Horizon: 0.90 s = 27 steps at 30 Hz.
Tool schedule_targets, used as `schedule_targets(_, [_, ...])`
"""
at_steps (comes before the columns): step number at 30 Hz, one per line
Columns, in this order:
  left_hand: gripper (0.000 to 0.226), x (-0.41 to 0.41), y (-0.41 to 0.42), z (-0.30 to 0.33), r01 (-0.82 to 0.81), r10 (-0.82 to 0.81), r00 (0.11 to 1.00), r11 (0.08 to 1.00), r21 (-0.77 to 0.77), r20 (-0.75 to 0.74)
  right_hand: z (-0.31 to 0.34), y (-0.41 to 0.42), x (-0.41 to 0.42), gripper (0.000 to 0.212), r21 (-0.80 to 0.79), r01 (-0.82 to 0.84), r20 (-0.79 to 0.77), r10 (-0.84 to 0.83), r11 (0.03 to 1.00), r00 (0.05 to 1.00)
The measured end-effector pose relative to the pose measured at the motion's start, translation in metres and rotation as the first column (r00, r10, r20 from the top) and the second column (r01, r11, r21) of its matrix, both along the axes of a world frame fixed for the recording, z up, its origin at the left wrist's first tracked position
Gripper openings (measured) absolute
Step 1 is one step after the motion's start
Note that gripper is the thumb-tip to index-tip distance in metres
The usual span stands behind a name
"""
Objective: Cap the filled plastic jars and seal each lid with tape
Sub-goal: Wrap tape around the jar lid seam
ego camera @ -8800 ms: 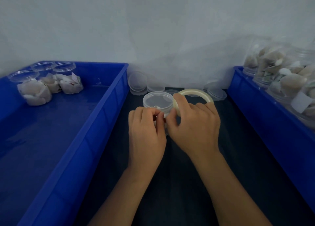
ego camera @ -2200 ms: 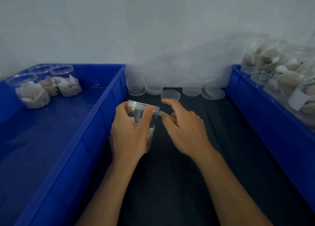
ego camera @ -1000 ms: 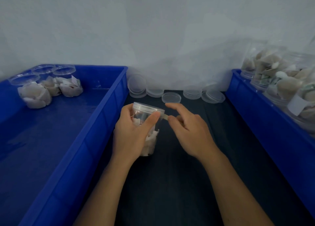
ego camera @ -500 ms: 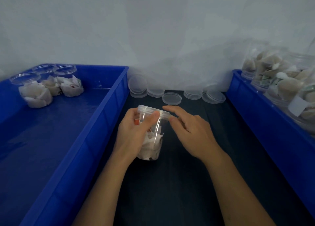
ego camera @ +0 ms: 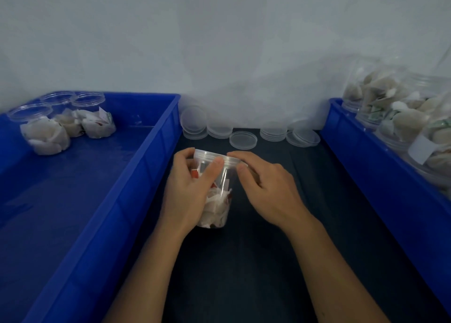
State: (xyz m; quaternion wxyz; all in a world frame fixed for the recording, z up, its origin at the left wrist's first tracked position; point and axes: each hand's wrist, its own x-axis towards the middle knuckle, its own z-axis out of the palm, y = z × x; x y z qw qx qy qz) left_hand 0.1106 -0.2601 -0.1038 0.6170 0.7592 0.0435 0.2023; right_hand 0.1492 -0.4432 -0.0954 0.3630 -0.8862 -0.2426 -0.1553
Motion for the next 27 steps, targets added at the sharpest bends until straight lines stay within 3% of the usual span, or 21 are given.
schedule_targets(3, [0.072, -0.003, -0.005, 0.001, -0.256, 0.225, 0.963, 0.937, 0.237, 0.150, 0.000, 0.001, 0.000, 0.042, -0.005, 0.001, 0.004, -0.001, 1.000, 1.000])
schedule_targets(6, [0.068, -0.007, -0.013, 0.004, -0.326, 0.265, 0.941, 0.880, 0.346, 0.211, -0.001, 0.000, 0.000, 0.046, -0.009, 0.009, 0.001, -0.009, 1.000, 1.000])
schedule_targets(13, [0.083, -0.005, -0.015, 0.004, -0.218, 0.198, 0.975, 0.937, 0.274, 0.100, 0.000, 0.002, 0.000, 0.042, -0.009, 0.014, 0.026, -0.013, 1.000, 1.000])
schedule_targets(21, [0.072, -0.004, -0.013, 0.004, -0.208, 0.191, 0.977, 0.946, 0.249, 0.091, 0.000, -0.001, -0.001, 0.043, 0.013, -0.029, -0.025, 0.030, 0.999, 0.999])
schedule_targets(27, [0.064, -0.001, -0.006, 0.006, -0.191, 0.187, 0.982, 0.973, 0.130, 0.038, 0.001, -0.004, 0.000, 0.041, -0.002, -0.030, -0.008, 0.030, 1.000, 1.000])
